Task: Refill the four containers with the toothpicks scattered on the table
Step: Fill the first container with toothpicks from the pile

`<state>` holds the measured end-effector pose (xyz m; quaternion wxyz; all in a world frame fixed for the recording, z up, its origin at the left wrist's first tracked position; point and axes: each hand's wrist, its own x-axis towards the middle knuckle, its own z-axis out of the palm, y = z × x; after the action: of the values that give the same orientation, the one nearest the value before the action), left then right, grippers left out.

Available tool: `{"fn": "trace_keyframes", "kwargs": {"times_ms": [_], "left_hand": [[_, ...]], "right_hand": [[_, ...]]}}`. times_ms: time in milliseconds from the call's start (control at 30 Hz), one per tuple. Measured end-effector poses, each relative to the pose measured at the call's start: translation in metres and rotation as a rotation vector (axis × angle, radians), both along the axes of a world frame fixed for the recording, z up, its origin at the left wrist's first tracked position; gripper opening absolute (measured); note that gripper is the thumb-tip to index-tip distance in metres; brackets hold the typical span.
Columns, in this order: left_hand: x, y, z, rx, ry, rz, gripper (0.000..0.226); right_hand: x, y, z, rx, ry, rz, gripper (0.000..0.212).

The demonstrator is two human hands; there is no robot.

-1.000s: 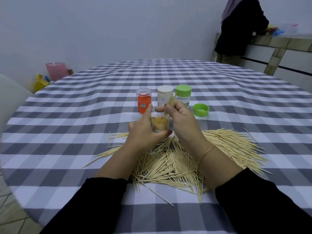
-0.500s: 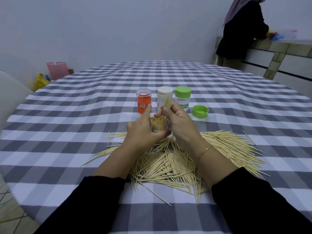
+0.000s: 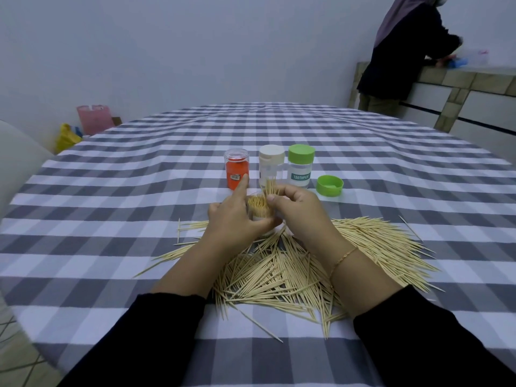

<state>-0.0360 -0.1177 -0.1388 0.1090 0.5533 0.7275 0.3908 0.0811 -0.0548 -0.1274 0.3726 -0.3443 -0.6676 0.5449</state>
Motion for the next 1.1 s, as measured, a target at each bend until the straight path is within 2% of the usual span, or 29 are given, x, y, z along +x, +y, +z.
{"fn": "trace_keyframes", "kwargs": {"times_ms": [133,267,400,500,633,700,833,967,1100], "left_hand": [[-0.002,0.001,-0.001,-0.008,0.0,-0.008,0.097],[-0.002,0.001,-0.002,-0.004,0.077,-0.012,0.083],[-0.002,0.001,-0.004,0.076,0.143,-0.041,0.077],[0.0,0.002,-0.004,0.123,0.123,-0.07,0.07],[0.001,0.002,-0.004,0.132,-0.043,-0.135,0.074],[-0.001,0.0,-0.003,0.139,-0.111,-0.127,0.085],[0.0,-0.002,-0.002,0.132,-0.108,-0.091,0.099],[0.0,-0.003,-0.001,0.167,-0.148,-0.104,0.098],[0.002,-0.004,-0.001,0.218,-0.071,-0.123,0.09]], "right_hand": [[0.001,-0.008,0.005,0.036,0.034,-0.005,0.035],[0.001,-0.012,0.006,0.168,-0.031,-0.019,0.041],[0.0,-0.015,0.004,0.205,0.013,0.026,0.059],[-0.003,-0.015,0.004,0.275,0.0,0.071,0.068],[-0.007,-0.011,0.003,0.336,-0.017,0.029,0.055],[-0.006,-0.008,0.0,0.395,-0.057,-0.016,0.044],[-0.005,-0.007,-0.003,0.442,-0.115,-0.067,0.034],[-0.001,-0.007,0.0,0.251,0.053,-0.067,0.037],[0.001,-0.004,0.002,0.124,0.15,-0.068,0.046]]}}
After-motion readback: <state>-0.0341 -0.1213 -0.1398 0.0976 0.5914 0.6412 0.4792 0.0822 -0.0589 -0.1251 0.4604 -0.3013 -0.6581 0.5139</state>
